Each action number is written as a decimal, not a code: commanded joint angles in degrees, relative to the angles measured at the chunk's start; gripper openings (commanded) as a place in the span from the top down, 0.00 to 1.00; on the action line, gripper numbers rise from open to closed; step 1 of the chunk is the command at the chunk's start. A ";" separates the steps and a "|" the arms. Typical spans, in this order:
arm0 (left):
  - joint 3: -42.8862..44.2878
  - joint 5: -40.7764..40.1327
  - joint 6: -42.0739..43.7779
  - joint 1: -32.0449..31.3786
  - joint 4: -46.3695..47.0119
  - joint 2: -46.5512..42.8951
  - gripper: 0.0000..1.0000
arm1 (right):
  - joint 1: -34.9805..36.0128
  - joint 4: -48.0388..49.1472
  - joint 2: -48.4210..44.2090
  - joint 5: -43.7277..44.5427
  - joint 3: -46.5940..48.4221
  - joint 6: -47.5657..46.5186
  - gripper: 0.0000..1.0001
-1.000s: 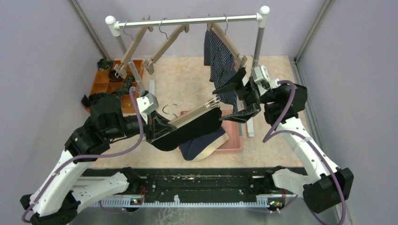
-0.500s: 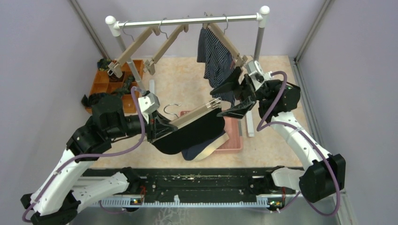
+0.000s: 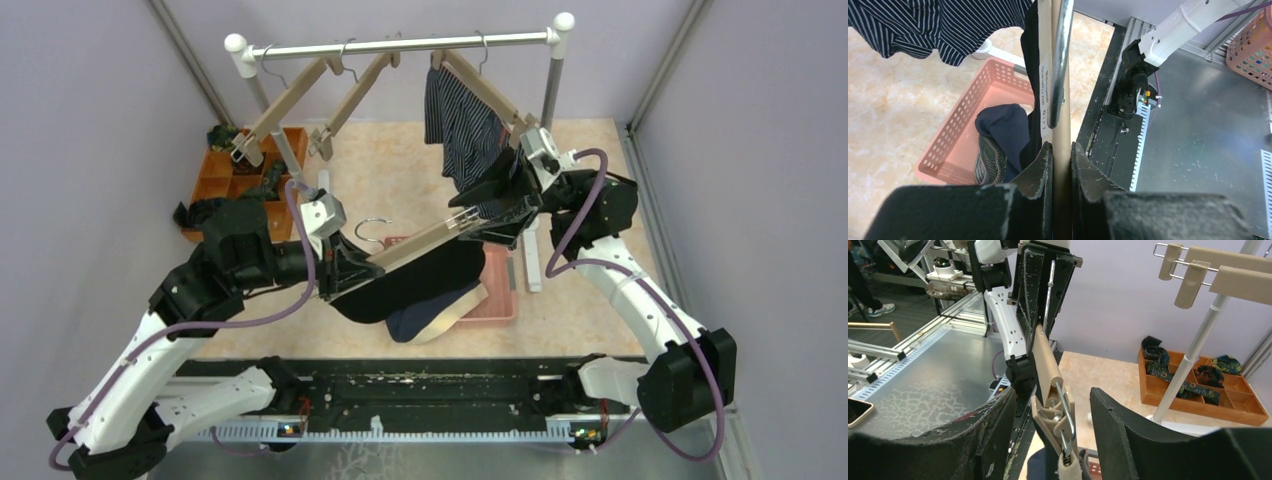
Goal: Remove the underwear clipped to the hanger
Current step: Remove the underwear from the hanger.
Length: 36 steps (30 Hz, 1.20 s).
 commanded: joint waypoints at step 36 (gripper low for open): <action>1.46 -0.40 -0.96 -0.23 6.64 -0.35 1.00 | 2.83 -36.92 -7.44 10.75 3.68 -29.35 0.38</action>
